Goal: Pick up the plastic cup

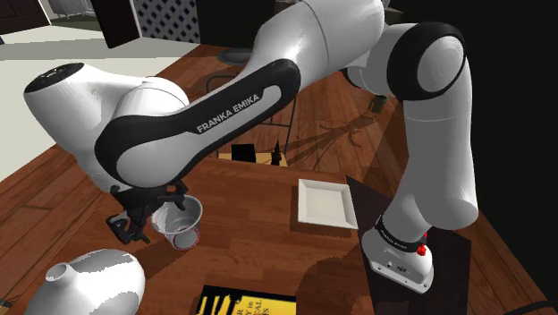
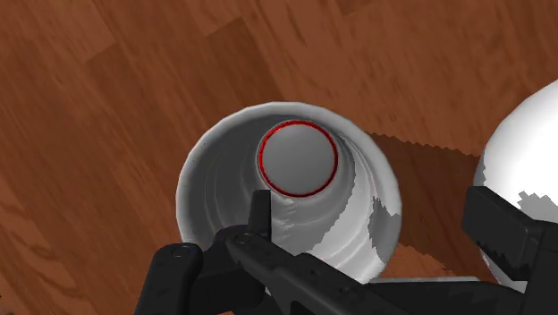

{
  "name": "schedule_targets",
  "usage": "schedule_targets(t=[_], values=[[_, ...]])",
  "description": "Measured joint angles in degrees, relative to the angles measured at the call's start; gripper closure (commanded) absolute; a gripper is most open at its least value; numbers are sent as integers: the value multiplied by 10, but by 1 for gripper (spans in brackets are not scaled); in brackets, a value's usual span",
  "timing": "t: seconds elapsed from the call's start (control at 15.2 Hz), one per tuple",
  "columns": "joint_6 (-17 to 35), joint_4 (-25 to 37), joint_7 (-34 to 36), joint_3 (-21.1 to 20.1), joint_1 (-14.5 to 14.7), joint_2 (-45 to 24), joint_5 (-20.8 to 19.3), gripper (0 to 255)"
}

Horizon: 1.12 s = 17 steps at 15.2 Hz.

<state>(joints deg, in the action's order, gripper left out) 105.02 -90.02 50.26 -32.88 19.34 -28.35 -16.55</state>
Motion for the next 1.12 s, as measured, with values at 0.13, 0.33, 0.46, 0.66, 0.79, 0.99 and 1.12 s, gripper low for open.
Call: schedule_targets(t=[0.13, 0.33, 0.46, 0.66, 0.79, 0.99, 1.12], values=[[4, 10, 7, 4, 9, -17, -8, 0], [19, 6, 11, 8, 11, -29, -15, 0], [32, -1, 13, 10, 12, -36, -19, 0], [39, -4, 15, 11, 13, -40, -21, 255], [40, -4, 15, 12, 13, -40, -21, 255], [40, -4, 15, 12, 13, -41, -22, 255], [40, -4, 15, 12, 13, -41, -22, 255]])
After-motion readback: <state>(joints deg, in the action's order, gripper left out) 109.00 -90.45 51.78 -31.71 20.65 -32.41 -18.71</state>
